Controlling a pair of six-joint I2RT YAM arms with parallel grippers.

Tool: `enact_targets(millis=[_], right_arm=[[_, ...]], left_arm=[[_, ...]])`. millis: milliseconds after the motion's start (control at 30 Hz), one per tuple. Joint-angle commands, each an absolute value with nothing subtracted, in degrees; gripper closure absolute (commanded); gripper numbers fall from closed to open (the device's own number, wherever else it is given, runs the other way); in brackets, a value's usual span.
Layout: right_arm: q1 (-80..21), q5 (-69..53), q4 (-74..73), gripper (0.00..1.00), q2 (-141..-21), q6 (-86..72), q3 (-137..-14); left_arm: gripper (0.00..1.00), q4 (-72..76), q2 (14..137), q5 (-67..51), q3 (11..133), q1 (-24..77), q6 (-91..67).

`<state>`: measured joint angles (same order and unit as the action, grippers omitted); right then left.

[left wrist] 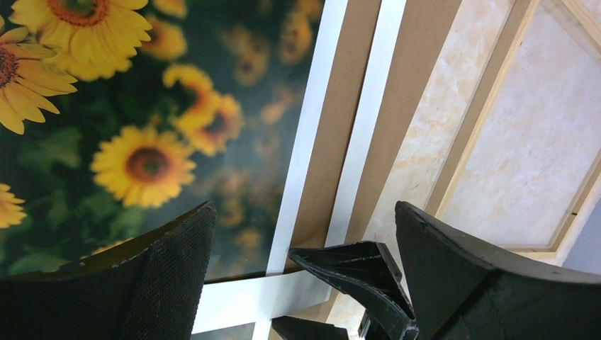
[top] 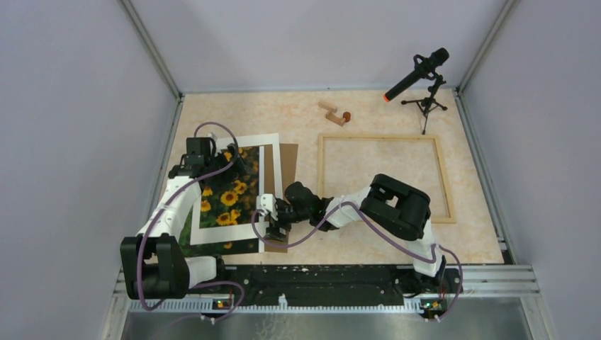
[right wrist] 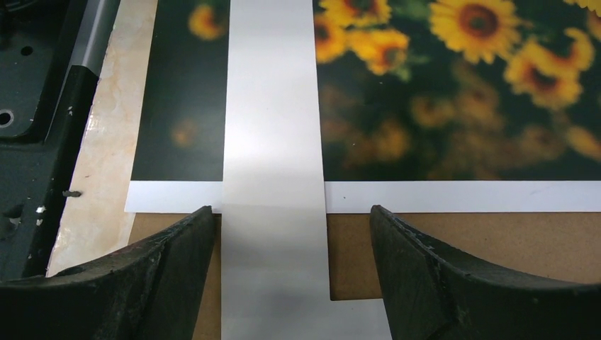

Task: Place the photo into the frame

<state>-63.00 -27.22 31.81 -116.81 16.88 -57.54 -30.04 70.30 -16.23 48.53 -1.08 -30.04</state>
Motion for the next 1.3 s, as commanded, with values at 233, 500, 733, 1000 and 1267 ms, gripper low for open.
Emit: enact_targets(millis=[233,500,733,1000,1267], right_arm=[[-64.09,-25.25,33.48,0.34,-116.63,18.24,-57.21],[-64.07,-26.24,32.93,0.45,-117.24,17.5,-57.11],[-64.07,-24.02,34.25,0.54,-116.04,16.18,-56.33],[-63.56,-19.34,38.41,0.56,-111.84,14.59,-53.32],[-60.97,-16.72,40.97,0.56,-109.58,13.11,-51.15]], left_arm=[[0.01,-28.13,70.88,-18.43,48.08,-1.2,-29.62],[0.01,-28.31,70.73,-18.73,48.09,-1.23,-29.47],[0.01,-28.58,70.5,-22.74,48.25,-1.22,-27.01],[0.01,-31.67,69.61,-22.34,49.48,-1.21,-26.24],[0.01,-40.93,69.59,-19.88,53.02,-1.2,-34.79]])
